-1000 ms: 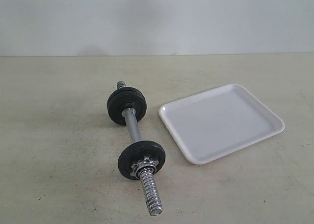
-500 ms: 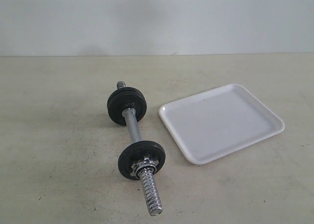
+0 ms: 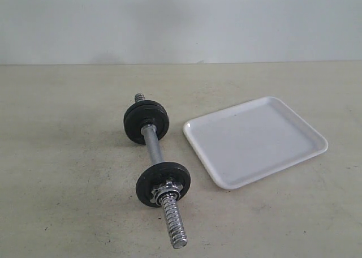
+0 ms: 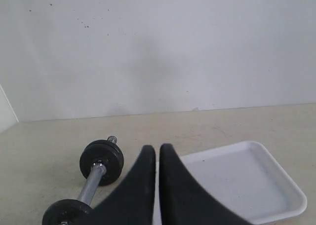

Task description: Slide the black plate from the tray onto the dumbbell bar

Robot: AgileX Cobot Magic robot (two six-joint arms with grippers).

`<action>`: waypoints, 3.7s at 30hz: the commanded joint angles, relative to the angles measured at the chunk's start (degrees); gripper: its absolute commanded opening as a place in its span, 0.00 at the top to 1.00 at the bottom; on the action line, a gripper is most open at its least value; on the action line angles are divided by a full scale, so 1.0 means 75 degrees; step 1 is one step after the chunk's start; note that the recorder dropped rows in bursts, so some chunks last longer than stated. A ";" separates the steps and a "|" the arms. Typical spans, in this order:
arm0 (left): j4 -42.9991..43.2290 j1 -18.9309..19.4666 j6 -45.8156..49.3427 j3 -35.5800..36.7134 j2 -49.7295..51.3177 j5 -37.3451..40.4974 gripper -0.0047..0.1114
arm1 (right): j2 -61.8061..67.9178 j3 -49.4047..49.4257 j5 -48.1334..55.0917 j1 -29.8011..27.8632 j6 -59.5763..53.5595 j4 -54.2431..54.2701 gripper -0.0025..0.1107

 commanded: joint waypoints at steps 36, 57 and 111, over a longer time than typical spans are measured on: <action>-0.0054 0.0010 -0.0088 0.0031 0.0027 0.0010 0.92 | -0.0036 0.0144 -0.0513 -0.2144 0.0029 -0.0034 0.98; -0.0054 0.0010 -0.0088 0.0031 0.0027 0.0010 0.92 | -0.0036 0.0741 -0.0965 -0.2783 -0.0207 -0.0122 0.98; -0.1486 0.0010 0.0187 0.0031 0.0027 0.0010 0.92 | -0.0036 0.0741 0.1387 -0.3213 -0.1773 -0.0118 0.98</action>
